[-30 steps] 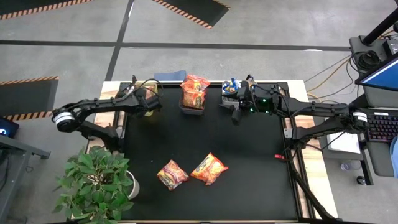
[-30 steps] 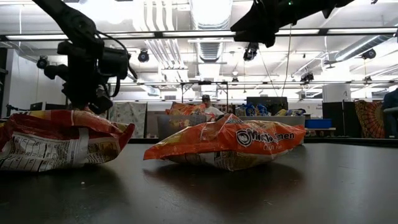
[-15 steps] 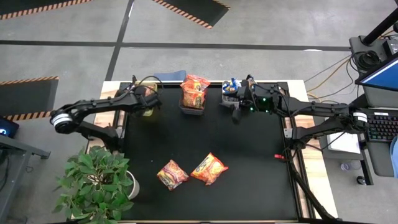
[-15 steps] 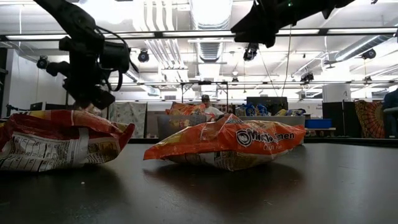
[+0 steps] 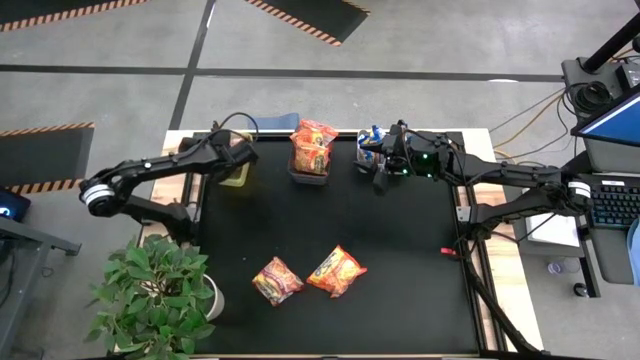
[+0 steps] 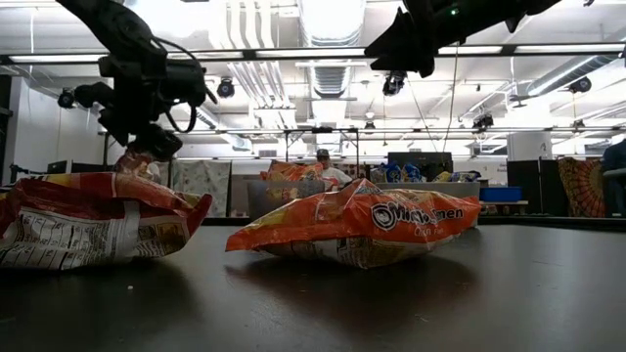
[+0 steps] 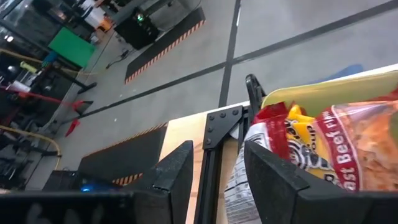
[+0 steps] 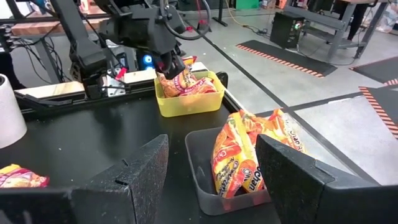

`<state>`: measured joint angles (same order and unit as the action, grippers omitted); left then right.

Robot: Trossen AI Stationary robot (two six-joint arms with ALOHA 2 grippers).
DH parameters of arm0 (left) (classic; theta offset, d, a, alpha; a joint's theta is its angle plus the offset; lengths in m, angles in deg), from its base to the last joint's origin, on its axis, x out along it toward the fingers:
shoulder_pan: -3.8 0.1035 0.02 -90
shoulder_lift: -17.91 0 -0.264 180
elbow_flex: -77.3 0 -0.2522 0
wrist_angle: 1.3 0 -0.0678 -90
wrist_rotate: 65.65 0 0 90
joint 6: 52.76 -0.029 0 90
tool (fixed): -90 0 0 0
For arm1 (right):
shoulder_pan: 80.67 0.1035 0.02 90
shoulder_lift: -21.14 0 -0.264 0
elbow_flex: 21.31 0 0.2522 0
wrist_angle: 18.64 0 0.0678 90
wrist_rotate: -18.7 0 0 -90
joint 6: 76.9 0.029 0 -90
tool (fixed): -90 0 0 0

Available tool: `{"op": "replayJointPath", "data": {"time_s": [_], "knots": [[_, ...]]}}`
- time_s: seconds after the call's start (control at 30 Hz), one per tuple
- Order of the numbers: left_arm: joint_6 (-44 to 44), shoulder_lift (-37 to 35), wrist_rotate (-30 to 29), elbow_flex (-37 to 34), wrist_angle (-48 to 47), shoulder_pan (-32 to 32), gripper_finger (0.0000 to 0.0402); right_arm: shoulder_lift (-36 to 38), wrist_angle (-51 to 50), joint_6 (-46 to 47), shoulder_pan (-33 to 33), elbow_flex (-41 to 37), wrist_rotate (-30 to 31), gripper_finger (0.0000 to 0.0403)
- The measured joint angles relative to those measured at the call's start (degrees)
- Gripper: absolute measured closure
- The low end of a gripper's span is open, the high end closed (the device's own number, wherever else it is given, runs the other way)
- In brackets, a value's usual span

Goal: Sort Maruchan noodles
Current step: Put the red noodle pack into the white bin

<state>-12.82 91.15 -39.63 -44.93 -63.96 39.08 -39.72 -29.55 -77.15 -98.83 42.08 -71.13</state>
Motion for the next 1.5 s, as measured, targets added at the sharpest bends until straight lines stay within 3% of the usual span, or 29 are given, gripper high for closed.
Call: {"op": "replayJointPath", "data": {"time_s": [0.7,1.13,1.5], "knots": [[-0.4,13.5,5.1,-0.1,4.6,3.5,0.0361,0.0,0.0,-0.4,0.0,0.0,0.0,0.0172],[-7.3,9.9,14.1,0.5,5.4,5.3,0.0363,0.0,0.0,-0.6,0.0,0.0,0.0,0.0172],[-9.4,6.9,15.7,2.5,2.9,4.3,0.0357,0.0,0.0,-0.5,0.0,0.0,0.0,0.0172]]}}
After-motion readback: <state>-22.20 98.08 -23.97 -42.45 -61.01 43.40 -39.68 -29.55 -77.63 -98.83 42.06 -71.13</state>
